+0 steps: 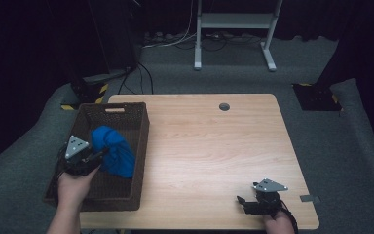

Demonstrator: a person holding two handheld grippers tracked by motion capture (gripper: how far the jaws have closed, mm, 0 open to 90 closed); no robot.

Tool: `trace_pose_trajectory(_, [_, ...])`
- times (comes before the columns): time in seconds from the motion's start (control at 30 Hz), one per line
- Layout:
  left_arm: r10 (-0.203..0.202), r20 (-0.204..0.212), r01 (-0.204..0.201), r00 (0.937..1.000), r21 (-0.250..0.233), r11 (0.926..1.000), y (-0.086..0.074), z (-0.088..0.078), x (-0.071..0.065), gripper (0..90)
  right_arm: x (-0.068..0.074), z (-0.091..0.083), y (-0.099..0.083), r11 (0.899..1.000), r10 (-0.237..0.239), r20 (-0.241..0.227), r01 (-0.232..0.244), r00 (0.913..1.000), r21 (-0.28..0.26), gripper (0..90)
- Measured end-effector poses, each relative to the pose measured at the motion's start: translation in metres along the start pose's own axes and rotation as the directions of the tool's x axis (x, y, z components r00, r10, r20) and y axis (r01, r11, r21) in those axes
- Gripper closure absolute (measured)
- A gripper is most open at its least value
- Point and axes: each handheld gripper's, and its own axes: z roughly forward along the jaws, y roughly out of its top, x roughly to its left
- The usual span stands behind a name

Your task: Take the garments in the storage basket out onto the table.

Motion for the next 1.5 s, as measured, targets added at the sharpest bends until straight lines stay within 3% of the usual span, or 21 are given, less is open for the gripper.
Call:
trace_pose_trajectory(0.27, [-0.036, -0.003, 0.036, 0.9993, -0.068, 0.9970, -0.003, -0.012, 0.003, 69.5, -0.001, 0.000, 0.000, 1.000, 0.005, -0.006, -0.005, 1.0000, -0.001, 15.3])
trace_pose_trajectory(0.43, [-0.059, -0.021, 0.056, 0.9980, -0.128, 0.9902, -0.005, -0.020, 0.005, 69.5, 0.001, 0.000, 0.000, 1.000, -0.007, 0.006, 0.007, 1.0000, 0.003, 15.3])
trace_pose_trajectory(0.77, [-0.078, -0.032, 0.070, 0.9965, -0.198, 0.9777, -0.004, -0.030, 0.005, 69.5, -0.001, 0.000, 0.000, 1.000, 0.004, -0.003, -0.004, 1.0000, -0.001, 15.5])
trace_pose_trajectory(1.07, [-0.063, -0.041, 0.049, 0.9971, -0.285, 0.9572, 0.003, -0.036, -0.005, 69.4, 0.000, 0.000, 0.000, 1.000, 0.002, -0.001, -0.002, 1.0000, 0.000, 15.4])
trace_pose_trajectory(1.5, [-0.060, -0.020, 0.048, 0.9980, -0.388, 0.9205, 0.016, -0.045, -0.021, 69.4, 0.000, 0.000, 0.000, 1.000, 0.003, -0.002, -0.003, 1.0000, 0.000, 15.4])
